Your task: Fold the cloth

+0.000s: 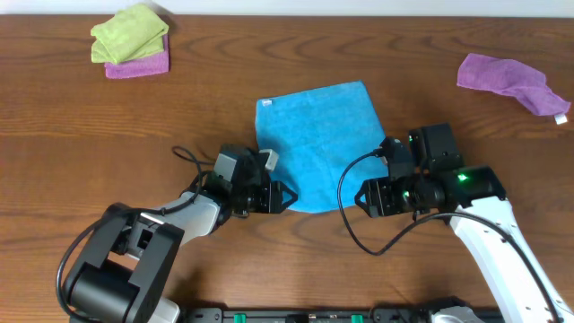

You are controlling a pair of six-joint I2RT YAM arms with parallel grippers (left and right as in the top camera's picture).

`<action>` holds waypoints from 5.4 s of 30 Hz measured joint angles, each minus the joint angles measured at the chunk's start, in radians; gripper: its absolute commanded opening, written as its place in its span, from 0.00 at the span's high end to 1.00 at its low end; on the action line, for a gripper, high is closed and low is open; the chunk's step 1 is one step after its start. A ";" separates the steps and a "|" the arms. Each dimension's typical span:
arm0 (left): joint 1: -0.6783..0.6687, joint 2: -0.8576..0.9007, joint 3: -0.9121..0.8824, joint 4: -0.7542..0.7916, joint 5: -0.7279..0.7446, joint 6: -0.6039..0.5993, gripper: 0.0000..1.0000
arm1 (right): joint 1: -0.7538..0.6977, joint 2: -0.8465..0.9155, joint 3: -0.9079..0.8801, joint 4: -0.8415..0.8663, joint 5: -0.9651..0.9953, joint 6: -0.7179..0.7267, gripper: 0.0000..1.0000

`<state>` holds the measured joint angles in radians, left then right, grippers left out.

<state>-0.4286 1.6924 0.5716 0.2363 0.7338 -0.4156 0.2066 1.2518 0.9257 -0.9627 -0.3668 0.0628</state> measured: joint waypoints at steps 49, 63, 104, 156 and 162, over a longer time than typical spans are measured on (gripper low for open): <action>-0.005 0.039 -0.026 -0.098 0.142 -0.037 0.94 | -0.305 0.249 -0.001 0.172 0.033 -0.011 0.28; 0.172 0.032 -0.018 -0.257 0.177 0.046 0.94 | -0.393 0.278 -0.001 0.172 0.010 -0.011 0.28; 0.241 0.039 0.299 -0.808 -0.209 0.365 0.94 | -0.234 0.279 -0.197 0.311 -0.237 0.097 0.37; 0.168 0.042 0.550 -0.921 -0.214 0.326 0.94 | -0.230 0.354 -0.108 0.353 -0.283 0.218 0.98; 0.169 0.042 0.583 -0.873 -0.279 0.298 0.94 | -0.230 0.345 -0.053 0.399 -0.281 0.224 0.98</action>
<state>-0.2600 1.7340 1.1549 -0.6369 0.4549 -0.1173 -0.0231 1.5967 0.8726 -0.5636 -0.6479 0.2863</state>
